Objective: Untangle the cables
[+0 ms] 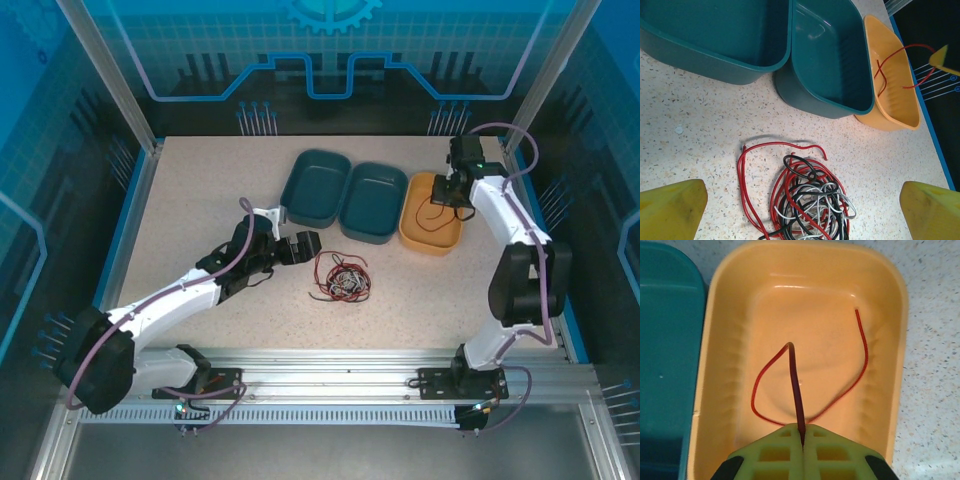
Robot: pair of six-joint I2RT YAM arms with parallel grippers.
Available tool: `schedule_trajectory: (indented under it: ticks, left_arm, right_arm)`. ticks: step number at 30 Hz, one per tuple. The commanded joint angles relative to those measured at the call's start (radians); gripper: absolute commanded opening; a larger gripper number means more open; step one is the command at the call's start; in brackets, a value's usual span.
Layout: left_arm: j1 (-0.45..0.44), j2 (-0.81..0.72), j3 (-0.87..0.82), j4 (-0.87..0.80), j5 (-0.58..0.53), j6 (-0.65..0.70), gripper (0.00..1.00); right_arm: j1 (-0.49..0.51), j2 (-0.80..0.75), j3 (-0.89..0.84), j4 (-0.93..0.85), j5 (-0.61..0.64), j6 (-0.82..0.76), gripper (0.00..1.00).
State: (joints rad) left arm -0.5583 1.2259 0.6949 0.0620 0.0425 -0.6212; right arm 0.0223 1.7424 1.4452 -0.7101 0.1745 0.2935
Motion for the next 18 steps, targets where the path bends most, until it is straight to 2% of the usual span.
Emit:
schedule_trajectory:
  ticks: [1,9,10,13,18]
  left_arm:
    - [0.005,0.012,-0.006,0.03,0.022,0.018,0.99]
    - [0.008,0.013,-0.01,0.02,0.014,0.012,0.99]
    - [0.01,0.012,-0.009,0.017,0.013,0.009,0.99]
    - [0.017,0.008,-0.013,0.007,0.004,-0.003,0.99]
    - [0.036,-0.006,-0.027,0.006,-0.003,-0.021,0.99]
  right_arm:
    - [-0.017,0.065,0.03,0.002,-0.017,-0.025,0.0]
    - [-0.019,0.199,0.027,0.014,-0.049,-0.01,0.0]
    - [-0.018,0.208,0.025,0.015,-0.054,-0.007,0.03]
    - [-0.018,0.207,0.02,0.014,-0.063,-0.003,0.24]
    - [-0.018,0.142,-0.001,0.014,-0.061,-0.001,0.44]
